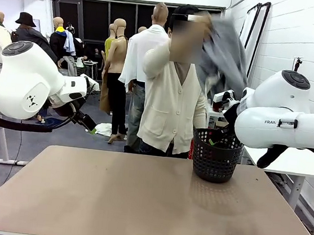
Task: Fold the training pants.
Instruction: Grab both ends of the Training pants handed by a person.
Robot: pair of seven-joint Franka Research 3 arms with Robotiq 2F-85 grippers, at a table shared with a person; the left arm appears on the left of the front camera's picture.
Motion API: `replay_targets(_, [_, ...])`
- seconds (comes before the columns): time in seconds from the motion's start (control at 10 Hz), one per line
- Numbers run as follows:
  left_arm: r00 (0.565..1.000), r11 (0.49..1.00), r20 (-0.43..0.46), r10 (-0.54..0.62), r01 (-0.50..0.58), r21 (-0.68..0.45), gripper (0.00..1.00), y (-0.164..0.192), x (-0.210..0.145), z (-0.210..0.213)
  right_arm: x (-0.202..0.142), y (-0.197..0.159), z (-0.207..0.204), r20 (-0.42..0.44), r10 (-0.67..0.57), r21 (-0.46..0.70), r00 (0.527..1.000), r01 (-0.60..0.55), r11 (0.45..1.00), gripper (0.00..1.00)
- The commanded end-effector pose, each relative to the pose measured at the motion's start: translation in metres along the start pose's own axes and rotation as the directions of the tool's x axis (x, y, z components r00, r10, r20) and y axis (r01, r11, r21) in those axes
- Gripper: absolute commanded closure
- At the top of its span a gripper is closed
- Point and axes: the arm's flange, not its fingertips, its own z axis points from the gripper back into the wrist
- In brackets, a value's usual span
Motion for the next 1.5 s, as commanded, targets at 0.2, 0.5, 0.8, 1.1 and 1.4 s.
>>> replay_targets(0.2, [1.000, 1.000, -0.002, 0.006, -0.006, -0.013, 0.00, -0.0002, 0.0002, 0.0000, 0.0001, -0.0001, 0.0001, 0.001, 0.000, 0.000, 1.000, 0.000, 1.000, 0.00])
replay_targets(0.5, [1.000, 1.000, -0.002, 0.006, -0.006, -0.013, 0.00, -0.0002, 0.0002, 0.0000, 0.0001, -0.0001, 0.0001, 0.001, 0.000, 0.000, 1.000, 0.000, 1.000, 0.00])
replay_targets(0.8, [1.000, 1.000, -0.002, 0.006, -0.006, -0.013, 0.00, -0.0002, 0.0002, 0.0000, 0.0001, -0.0001, 0.0001, 0.001, 0.000, 0.000, 1.000, 0.000, 1.000, 0.00])
replay_targets(1.1, [1.000, 1.000, -0.002, 0.006, -0.006, -0.013, 0.00, -0.0002, 0.0002, 0.0000, 0.0001, -0.0001, 0.0001, 0.001, 0.000, 0.000, 1.000, 0.000, 1.000, 0.00])
replay_targets(1.4, [1.000, 1.000, -0.002, 0.006, -0.006, -0.013, 0.00, -0.0002, 0.0002, 0.0000, 0.0001, -0.0001, 0.0001, 0.001, 0.000, 0.000, 1.000, 0.000, 1.000, 0.00])
